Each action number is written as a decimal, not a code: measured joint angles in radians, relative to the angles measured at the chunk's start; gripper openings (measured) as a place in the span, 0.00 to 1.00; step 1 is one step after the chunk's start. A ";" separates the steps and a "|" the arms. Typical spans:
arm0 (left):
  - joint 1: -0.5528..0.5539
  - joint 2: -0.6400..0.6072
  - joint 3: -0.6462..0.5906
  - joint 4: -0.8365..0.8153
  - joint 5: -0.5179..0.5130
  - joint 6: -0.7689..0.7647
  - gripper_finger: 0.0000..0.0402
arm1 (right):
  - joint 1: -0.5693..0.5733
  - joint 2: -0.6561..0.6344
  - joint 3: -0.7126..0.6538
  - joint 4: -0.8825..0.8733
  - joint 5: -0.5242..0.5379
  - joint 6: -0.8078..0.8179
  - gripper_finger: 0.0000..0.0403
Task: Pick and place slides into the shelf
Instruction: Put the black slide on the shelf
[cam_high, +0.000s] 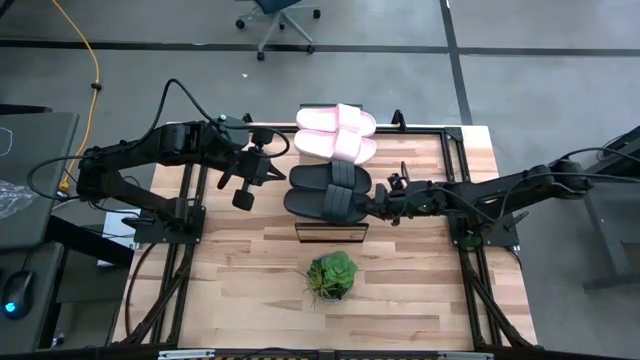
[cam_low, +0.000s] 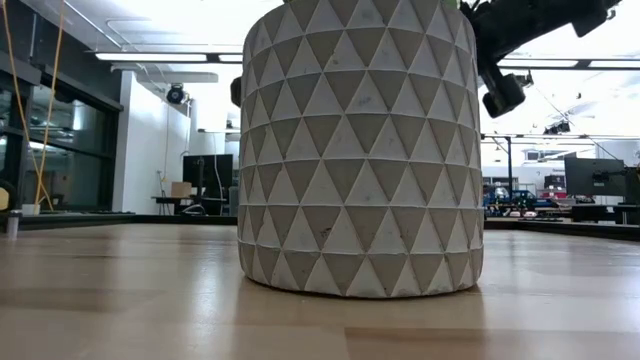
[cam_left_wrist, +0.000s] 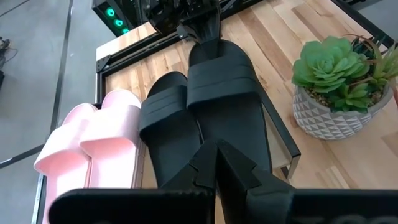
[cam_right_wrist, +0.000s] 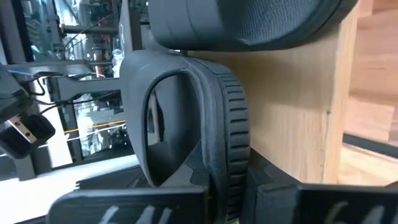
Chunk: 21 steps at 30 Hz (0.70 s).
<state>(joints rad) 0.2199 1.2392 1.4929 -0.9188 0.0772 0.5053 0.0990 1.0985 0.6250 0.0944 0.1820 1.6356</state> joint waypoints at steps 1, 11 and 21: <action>0.000 0.000 0.000 -0.002 0.000 0.000 0.00 | 0.000 0.001 0.000 -0.001 0.005 -0.005 0.02; 0.000 0.000 0.000 -0.024 0.000 0.004 0.00 | 0.000 -0.023 0.000 -0.022 0.046 -0.044 0.02; 0.000 0.000 0.000 -0.024 0.000 0.012 0.00 | 0.000 -0.027 0.001 -0.064 0.010 -0.039 0.02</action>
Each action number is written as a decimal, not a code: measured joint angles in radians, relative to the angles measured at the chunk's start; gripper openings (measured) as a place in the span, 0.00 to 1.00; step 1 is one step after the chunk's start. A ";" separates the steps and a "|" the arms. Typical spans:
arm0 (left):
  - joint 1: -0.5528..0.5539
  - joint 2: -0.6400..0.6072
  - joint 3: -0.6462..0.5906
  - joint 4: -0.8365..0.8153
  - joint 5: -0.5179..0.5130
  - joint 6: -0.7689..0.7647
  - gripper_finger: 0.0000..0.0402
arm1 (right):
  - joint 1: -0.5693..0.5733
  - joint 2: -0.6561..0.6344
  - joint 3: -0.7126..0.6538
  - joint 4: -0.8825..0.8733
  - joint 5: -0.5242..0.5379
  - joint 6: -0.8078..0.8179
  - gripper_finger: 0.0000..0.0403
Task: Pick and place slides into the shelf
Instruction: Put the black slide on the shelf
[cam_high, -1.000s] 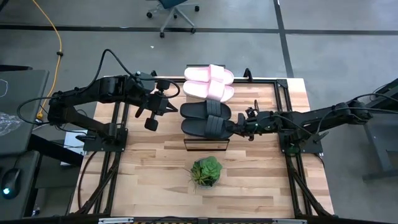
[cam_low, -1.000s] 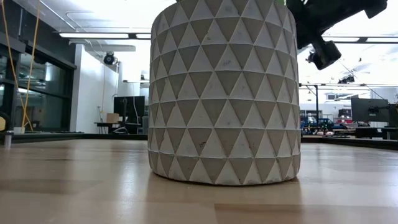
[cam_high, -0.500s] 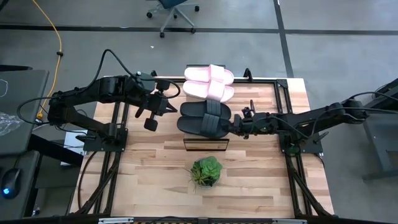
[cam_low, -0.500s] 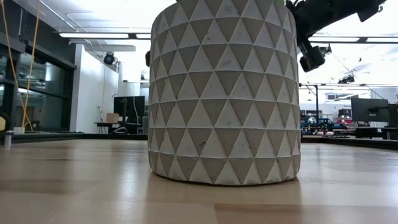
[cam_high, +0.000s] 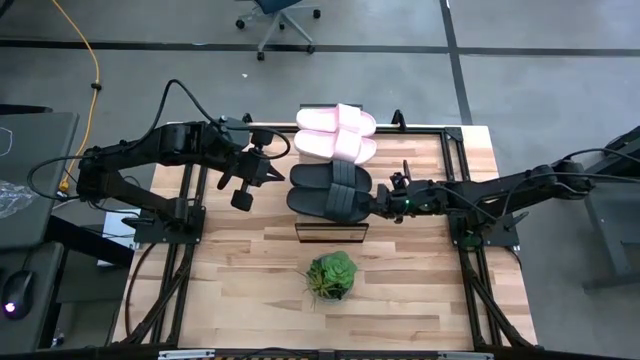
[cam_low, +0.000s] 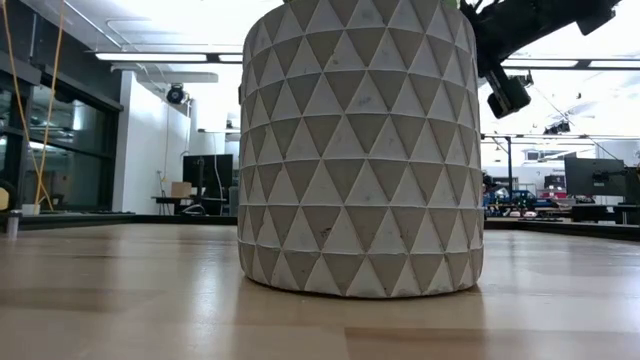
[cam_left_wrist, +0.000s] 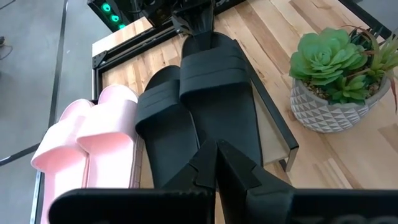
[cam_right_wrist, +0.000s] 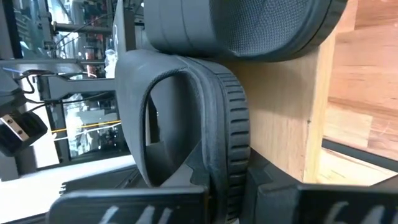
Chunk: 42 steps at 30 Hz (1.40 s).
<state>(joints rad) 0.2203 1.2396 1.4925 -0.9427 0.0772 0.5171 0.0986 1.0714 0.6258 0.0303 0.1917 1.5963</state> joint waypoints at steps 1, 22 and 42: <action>0.000 0.000 0.000 0.000 0.000 0.000 0.00 | 0.000 0.000 0.000 -0.004 0.000 -0.001 0.02; 0.000 0.000 0.000 0.005 0.000 -0.001 0.00 | 0.000 0.000 0.001 -0.017 0.045 -0.076 0.02; 0.000 0.000 0.000 0.006 0.000 -0.004 0.00 | 0.000 0.001 -0.001 -0.022 0.072 -0.087 0.03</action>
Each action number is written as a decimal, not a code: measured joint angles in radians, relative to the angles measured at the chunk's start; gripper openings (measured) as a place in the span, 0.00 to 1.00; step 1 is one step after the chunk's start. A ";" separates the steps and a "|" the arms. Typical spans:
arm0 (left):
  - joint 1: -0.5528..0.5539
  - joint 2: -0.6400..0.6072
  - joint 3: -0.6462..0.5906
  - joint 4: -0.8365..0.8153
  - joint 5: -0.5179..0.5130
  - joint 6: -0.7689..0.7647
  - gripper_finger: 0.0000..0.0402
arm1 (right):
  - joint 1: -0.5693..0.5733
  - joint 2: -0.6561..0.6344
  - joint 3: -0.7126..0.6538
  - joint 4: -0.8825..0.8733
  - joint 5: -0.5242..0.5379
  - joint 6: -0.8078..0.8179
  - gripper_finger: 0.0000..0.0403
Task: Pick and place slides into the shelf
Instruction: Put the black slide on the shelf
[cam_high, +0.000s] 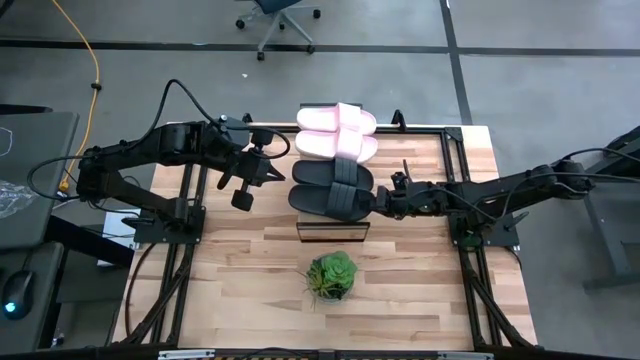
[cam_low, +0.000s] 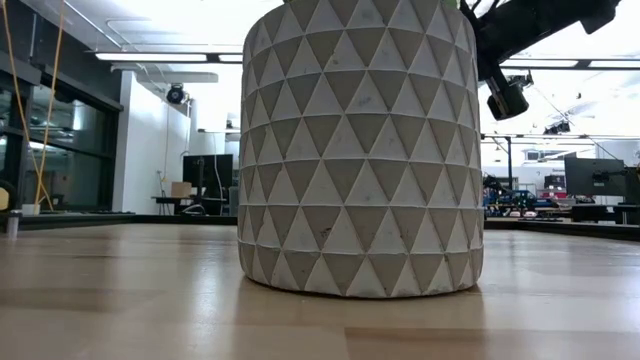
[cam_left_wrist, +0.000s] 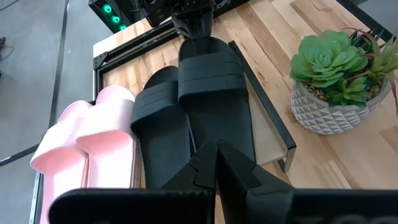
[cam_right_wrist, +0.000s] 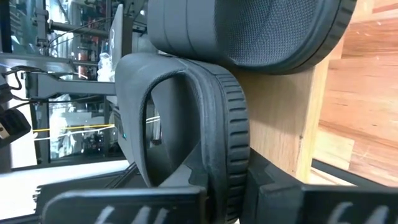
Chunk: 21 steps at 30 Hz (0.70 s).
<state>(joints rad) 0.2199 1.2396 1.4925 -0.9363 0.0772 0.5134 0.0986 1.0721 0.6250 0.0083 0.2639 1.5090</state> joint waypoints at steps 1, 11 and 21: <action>0.000 0.000 0.000 0.000 0.000 -0.001 0.00 | 0.000 0.000 0.000 0.000 -0.002 0.001 0.04; 0.000 0.000 0.000 -0.001 0.000 0.000 0.00 | -0.001 0.000 0.000 -0.006 -0.019 0.012 0.24; 0.000 0.000 0.000 -0.009 0.000 -0.007 0.00 | -0.001 -0.016 0.000 -0.076 -0.009 0.024 0.26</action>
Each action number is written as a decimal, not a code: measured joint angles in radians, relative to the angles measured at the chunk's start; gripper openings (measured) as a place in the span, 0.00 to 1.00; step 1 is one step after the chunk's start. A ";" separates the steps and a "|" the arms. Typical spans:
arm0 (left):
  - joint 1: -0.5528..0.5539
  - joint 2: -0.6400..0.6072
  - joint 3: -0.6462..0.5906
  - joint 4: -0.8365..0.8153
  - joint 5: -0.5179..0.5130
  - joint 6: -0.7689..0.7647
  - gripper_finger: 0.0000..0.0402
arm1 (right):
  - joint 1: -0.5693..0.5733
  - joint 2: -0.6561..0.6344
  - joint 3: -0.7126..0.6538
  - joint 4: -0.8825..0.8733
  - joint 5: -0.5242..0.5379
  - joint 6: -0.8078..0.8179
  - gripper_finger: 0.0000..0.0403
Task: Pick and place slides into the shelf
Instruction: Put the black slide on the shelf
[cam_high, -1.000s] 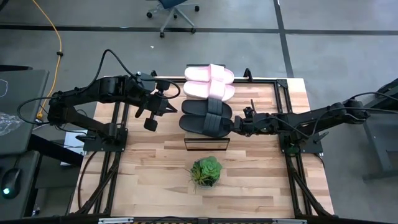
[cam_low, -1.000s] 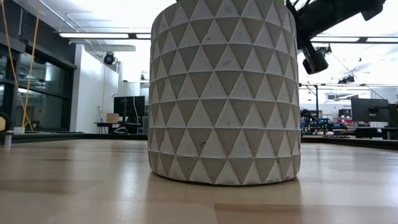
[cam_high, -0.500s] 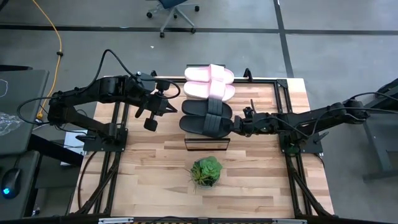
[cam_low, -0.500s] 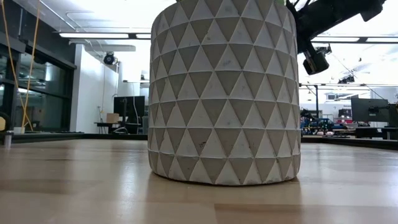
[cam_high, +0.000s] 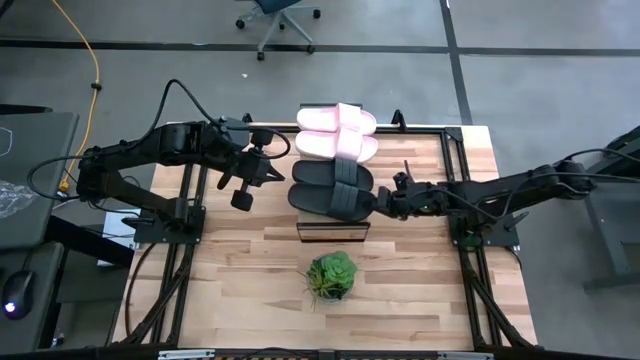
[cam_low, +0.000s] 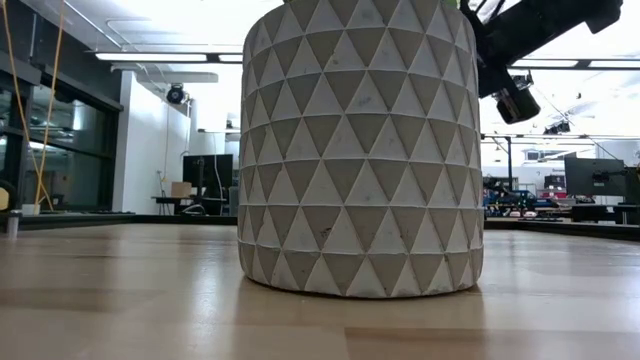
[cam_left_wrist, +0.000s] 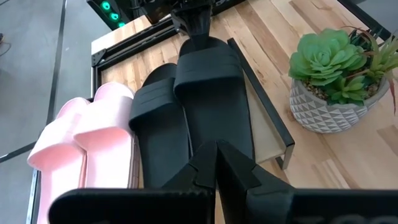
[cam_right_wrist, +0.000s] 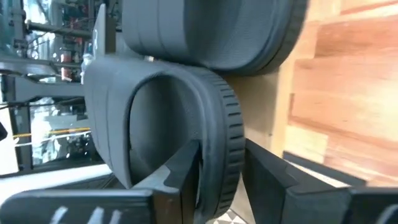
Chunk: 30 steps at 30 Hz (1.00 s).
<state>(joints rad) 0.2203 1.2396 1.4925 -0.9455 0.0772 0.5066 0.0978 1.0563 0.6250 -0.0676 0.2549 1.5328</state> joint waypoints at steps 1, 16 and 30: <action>0.000 0.000 0.000 0.000 0.000 -0.003 0.00 | 0.000 -0.008 0.000 -0.011 0.006 0.000 0.26; 0.000 0.000 0.000 0.004 0.000 -0.006 0.00 | 0.000 -0.123 0.000 -0.139 0.025 0.004 0.26; 0.000 0.000 0.000 0.001 0.000 -0.014 0.00 | 0.001 -0.123 0.000 -0.176 0.027 -0.006 0.26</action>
<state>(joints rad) 0.2203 1.2396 1.4925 -0.9443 0.0772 0.4923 0.0986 0.9333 0.6250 -0.2435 0.2816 1.5264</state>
